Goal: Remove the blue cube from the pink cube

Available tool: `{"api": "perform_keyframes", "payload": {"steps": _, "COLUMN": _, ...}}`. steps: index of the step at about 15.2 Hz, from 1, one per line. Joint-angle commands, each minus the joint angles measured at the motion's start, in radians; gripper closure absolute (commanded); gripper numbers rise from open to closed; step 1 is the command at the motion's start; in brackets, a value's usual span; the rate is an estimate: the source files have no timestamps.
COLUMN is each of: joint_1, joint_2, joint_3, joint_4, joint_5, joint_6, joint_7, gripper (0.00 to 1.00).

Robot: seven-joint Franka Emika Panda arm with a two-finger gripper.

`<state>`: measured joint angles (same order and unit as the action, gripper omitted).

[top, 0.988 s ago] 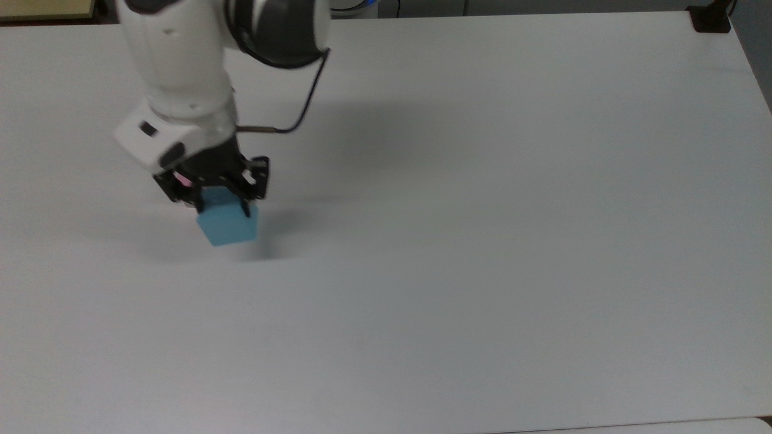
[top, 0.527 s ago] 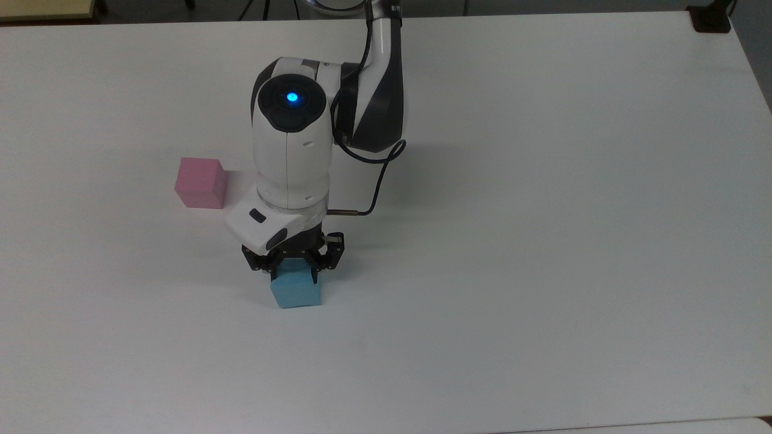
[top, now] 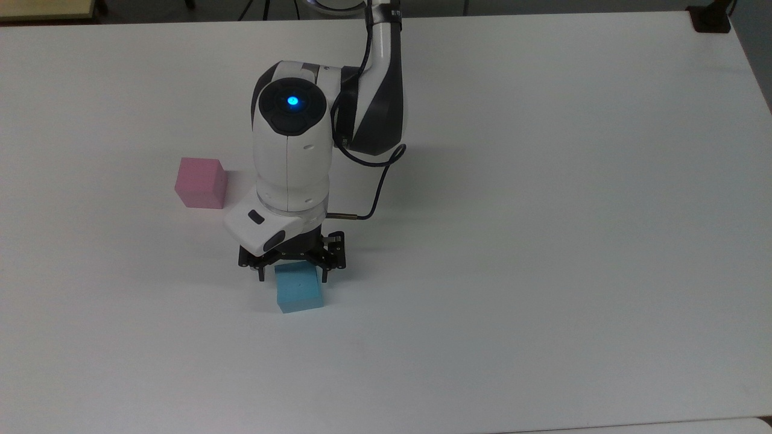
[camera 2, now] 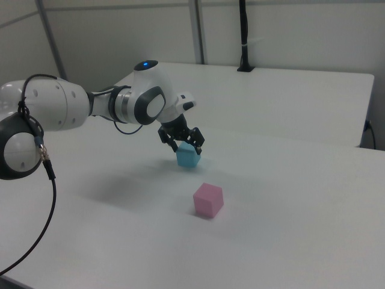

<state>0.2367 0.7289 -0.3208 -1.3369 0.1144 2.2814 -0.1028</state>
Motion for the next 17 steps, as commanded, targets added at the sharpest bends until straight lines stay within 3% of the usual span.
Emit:
{"api": "perform_keyframes", "payload": {"steps": 1, "joint_1": 0.015, "joint_2": -0.037, "joint_3": -0.018, "joint_4": 0.004, "joint_5": 0.013, "joint_6": -0.023, "joint_7": 0.034, "gripper": 0.0}}
{"api": "perform_keyframes", "payload": {"steps": 2, "joint_1": 0.013, "joint_2": -0.067, "joint_3": -0.018, "joint_4": 0.001, "joint_5": 0.014, "joint_6": -0.04, "joint_7": 0.04, "gripper": 0.0}}
{"api": "perform_keyframes", "payload": {"steps": 6, "joint_1": -0.007, "joint_2": -0.291, "joint_3": -0.015, "joint_4": -0.039, "joint_5": 0.008, "joint_6": -0.357, "joint_7": 0.046, "gripper": 0.0}}
{"api": "perform_keyframes", "payload": {"steps": 8, "joint_1": -0.055, "joint_2": -0.396, "joint_3": 0.008, "joint_4": -0.073, "joint_5": -0.001, "joint_6": -0.482, "joint_7": 0.066, "gripper": 0.0}}
{"api": "perform_keyframes", "payload": {"steps": 9, "joint_1": -0.08, "joint_2": -0.451, "joint_3": 0.038, "joint_4": -0.1, "joint_5": -0.025, "joint_6": -0.515, "joint_7": 0.069, "gripper": 0.0}}
{"api": "perform_keyframes", "payload": {"steps": 11, "joint_1": -0.166, "joint_2": -0.578, "joint_3": 0.156, "joint_4": -0.185, "joint_5": -0.146, "joint_6": -0.592, "joint_7": 0.074, "gripper": 0.0}}
{"api": "perform_keyframes", "payload": {"steps": 12, "joint_1": -0.209, "joint_2": -0.621, "joint_3": 0.192, "joint_4": -0.2, "joint_5": -0.165, "joint_6": -0.643, "joint_7": 0.074, "gripper": 0.0}}
{"api": "perform_keyframes", "payload": {"steps": 17, "joint_1": -0.229, "joint_2": -0.669, "joint_3": 0.198, "joint_4": -0.229, "joint_5": -0.162, "joint_6": -0.652, "joint_7": 0.077, "gripper": 0.0}}
